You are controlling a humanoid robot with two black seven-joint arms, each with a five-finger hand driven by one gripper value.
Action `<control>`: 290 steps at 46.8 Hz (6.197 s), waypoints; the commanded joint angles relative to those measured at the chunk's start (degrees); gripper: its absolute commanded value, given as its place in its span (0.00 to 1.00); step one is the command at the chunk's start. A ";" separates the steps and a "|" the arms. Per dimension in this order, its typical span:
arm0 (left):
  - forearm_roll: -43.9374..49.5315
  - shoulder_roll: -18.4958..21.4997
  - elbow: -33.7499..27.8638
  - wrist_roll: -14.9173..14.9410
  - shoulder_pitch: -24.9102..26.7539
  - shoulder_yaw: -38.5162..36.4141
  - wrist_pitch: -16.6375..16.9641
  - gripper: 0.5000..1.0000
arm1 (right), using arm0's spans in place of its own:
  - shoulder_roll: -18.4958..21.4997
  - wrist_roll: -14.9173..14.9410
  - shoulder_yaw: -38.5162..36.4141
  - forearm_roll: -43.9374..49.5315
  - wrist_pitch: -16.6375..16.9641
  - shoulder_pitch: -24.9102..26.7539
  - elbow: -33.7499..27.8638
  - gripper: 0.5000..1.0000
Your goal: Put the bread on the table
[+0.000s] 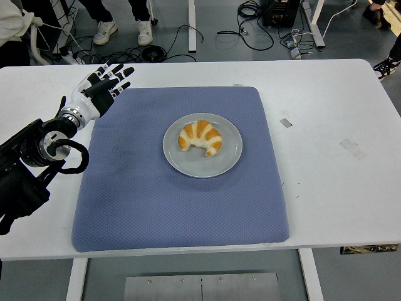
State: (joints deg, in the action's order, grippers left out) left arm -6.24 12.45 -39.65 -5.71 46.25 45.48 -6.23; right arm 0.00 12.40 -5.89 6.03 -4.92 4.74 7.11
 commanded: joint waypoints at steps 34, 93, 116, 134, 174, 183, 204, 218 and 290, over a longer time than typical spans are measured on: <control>0.35 0.29 0.71 0.17 0.42 1.28 0.26 0.98 | 0.00 -0.01 0.00 0.04 0.00 0.00 0.01 1.00; 0.44 0.29 0.45 1.31 0.33 0.22 2.98 0.98 | 0.00 -0.01 0.00 0.04 0.00 0.09 0.01 1.00; -5.35 8.11 -10.36 9.49 12.89 -14.98 5.97 0.98 | 0.00 -0.01 0.00 0.04 0.00 0.00 0.01 1.00; -18.98 9.25 -11.85 9.58 17.73 -22.98 1.58 0.98 | 0.00 -0.01 0.00 0.04 0.00 0.00 0.01 1.00; -25.22 8.03 -14.58 19.34 23.09 -22.54 0.87 0.98 | 0.00 -0.01 0.00 -0.05 0.00 0.00 0.01 1.00; -24.79 5.13 -8.43 19.16 23.01 -22.11 1.04 0.98 | 0.00 -0.01 0.00 -0.05 0.00 0.00 0.01 1.00; -34.71 6.35 -13.70 18.89 23.53 -26.23 -2.91 0.98 | 0.00 -0.01 0.00 0.04 0.00 0.00 0.01 1.00; -40.42 5.91 -15.72 18.63 23.71 -28.78 -2.91 0.98 | 0.00 -0.01 0.00 0.04 0.00 0.00 0.01 1.00; -52.65 0.73 -19.50 15.29 23.80 -39.07 -1.94 0.70 | 0.00 -0.01 0.00 -0.05 0.00 0.00 0.01 1.00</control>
State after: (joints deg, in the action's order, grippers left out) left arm -58.94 13.19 -59.34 9.58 69.99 6.42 -8.16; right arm 0.00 12.39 -5.90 6.02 -4.92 4.80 7.11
